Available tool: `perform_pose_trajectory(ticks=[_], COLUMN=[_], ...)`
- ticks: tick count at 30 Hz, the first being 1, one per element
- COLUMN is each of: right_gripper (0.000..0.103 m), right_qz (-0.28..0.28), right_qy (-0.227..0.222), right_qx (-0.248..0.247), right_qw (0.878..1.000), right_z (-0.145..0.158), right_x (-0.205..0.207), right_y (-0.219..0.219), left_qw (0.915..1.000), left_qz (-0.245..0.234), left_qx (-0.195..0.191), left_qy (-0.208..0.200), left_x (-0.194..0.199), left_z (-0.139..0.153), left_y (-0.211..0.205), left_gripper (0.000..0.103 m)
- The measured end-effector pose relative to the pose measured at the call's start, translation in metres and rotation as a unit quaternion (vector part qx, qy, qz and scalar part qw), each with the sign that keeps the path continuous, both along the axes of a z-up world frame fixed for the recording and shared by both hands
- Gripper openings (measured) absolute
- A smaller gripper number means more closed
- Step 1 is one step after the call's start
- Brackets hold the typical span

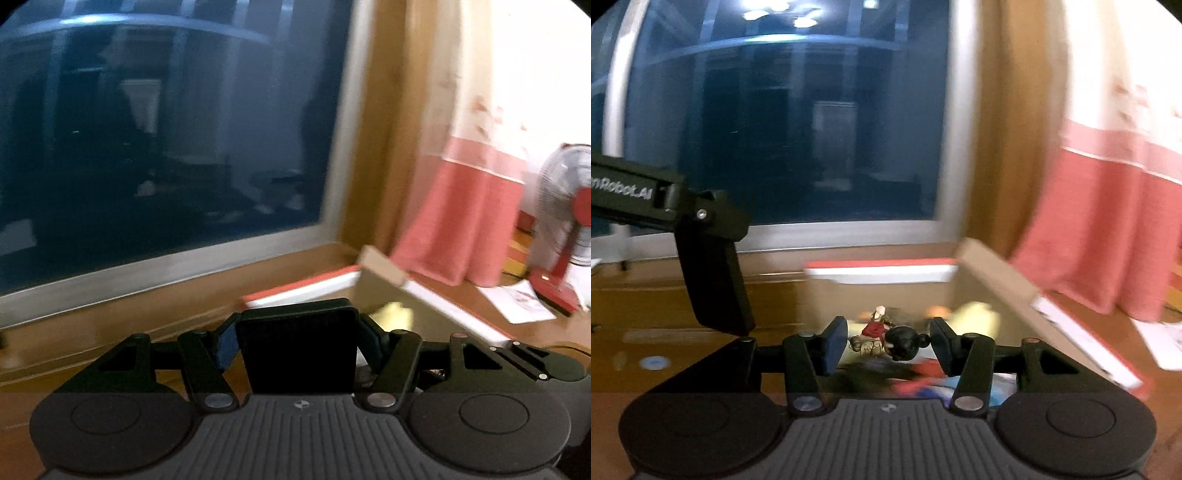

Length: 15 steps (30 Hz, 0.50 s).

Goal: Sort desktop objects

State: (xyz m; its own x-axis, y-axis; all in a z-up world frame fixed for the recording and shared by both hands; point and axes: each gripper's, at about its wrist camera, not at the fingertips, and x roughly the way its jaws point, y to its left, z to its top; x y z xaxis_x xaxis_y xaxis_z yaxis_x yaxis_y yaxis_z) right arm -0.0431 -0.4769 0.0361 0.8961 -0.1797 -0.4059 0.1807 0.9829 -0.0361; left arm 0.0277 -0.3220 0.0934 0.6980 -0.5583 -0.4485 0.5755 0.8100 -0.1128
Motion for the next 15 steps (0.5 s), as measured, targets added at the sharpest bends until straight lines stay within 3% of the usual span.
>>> perform_pose_trajectory(ticks=[6, 15], right_gripper=[0.052, 0.052], right_qz=[-0.053, -0.059], right_qy=[0.002, 0.014], right_qx=[0.006, 0.008], right_qw=[0.999, 0.998], right_z=[-0.005, -0.015], right_x=[-0.02, -0.01], right_y=[-0.065, -0.095], left_qw=[0.9989, 0.998], left_qz=[-0.047, -0.058], left_qx=[0.001, 0.013], left_qy=[0.004, 0.02], left_x=[0.002, 0.031], left_z=[-0.012, -0.031], left_y=[-0.06, -0.092], left_gripper=[0.064, 0.064])
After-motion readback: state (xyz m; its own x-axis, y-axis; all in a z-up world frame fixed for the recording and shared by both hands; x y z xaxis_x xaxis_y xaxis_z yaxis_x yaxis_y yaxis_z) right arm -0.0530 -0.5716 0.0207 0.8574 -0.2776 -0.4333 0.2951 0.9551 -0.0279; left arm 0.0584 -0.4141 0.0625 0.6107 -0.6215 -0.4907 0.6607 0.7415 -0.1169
